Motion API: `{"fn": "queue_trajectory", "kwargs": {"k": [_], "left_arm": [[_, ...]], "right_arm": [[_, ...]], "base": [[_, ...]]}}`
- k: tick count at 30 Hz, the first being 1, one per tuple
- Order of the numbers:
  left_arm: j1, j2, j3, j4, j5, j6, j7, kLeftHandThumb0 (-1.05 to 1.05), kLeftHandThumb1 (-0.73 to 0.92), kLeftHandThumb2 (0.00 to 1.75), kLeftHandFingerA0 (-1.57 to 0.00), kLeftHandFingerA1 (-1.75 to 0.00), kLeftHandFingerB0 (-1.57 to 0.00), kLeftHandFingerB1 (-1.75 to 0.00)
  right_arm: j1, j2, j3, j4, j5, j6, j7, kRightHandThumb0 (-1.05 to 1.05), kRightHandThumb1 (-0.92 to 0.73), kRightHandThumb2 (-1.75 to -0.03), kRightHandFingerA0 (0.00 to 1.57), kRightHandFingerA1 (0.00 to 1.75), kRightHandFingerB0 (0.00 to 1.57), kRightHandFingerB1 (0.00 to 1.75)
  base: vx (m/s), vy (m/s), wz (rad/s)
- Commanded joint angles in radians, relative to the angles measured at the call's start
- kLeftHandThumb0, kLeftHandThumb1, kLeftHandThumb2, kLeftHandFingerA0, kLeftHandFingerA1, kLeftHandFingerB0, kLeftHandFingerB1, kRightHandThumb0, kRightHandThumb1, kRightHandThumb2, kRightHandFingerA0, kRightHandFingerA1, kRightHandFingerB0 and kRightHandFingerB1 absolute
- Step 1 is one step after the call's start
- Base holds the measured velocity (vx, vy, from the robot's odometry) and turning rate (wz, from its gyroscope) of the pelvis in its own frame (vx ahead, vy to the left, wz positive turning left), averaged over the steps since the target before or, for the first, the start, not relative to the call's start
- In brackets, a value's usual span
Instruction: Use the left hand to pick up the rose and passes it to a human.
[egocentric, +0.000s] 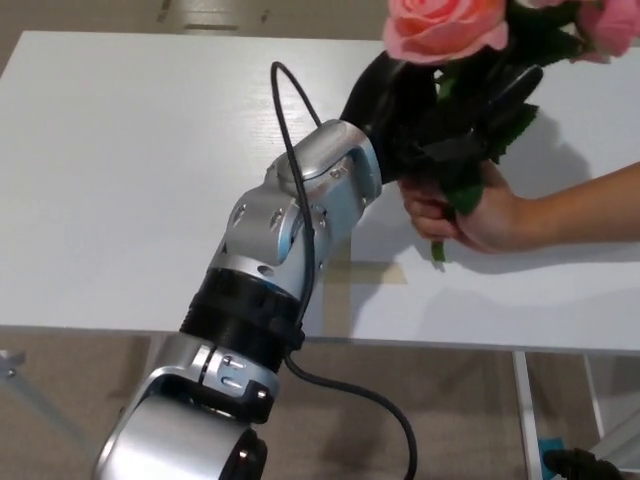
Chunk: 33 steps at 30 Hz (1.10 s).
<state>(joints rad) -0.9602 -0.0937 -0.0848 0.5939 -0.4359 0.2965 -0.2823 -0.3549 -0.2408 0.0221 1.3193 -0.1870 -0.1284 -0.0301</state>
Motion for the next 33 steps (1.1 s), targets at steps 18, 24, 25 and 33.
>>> {"fn": "queue_trajectory", "kwargs": {"k": [18,24,25,33], "left_arm": [[-0.121,0.336,-0.015,0.096,0.105,0.043,-0.391,-0.78,0.48,0.55,0.00,0.00,0.00,-0.01],[-0.150,0.443,-0.007,0.087,0.115,0.079,-0.455,-0.77,0.48,0.56,0.00,0.00,0.00,-0.01],[-0.154,0.466,-0.005,0.087,0.114,0.083,-0.479,-0.74,0.48,0.56,0.00,0.00,0.00,-0.01],[-0.154,0.585,0.000,0.051,0.123,0.106,-0.604,-0.75,0.48,0.58,0.00,0.00,0.00,-0.01]], "right_arm": [[-0.009,-0.003,0.010,0.002,-0.009,0.030,-0.006,-0.32,-0.70,-0.61,0.68,0.45,0.52,0.39],[-0.002,-0.006,0.010,0.002,-0.008,0.025,-0.003,-0.32,-0.70,-0.61,0.68,0.44,0.51,0.39],[-0.001,-0.006,0.010,0.003,-0.007,0.025,-0.002,-0.32,-0.70,-0.61,0.68,0.44,0.51,0.39],[-0.003,-0.009,0.010,0.004,-0.008,0.030,0.002,-0.32,-0.70,-0.61,0.68,0.44,0.51,0.39]], "base": [[0.00,0.000,0.00],[0.00,0.000,0.00],[0.00,0.000,0.00],[0.00,0.000,0.00]]}}
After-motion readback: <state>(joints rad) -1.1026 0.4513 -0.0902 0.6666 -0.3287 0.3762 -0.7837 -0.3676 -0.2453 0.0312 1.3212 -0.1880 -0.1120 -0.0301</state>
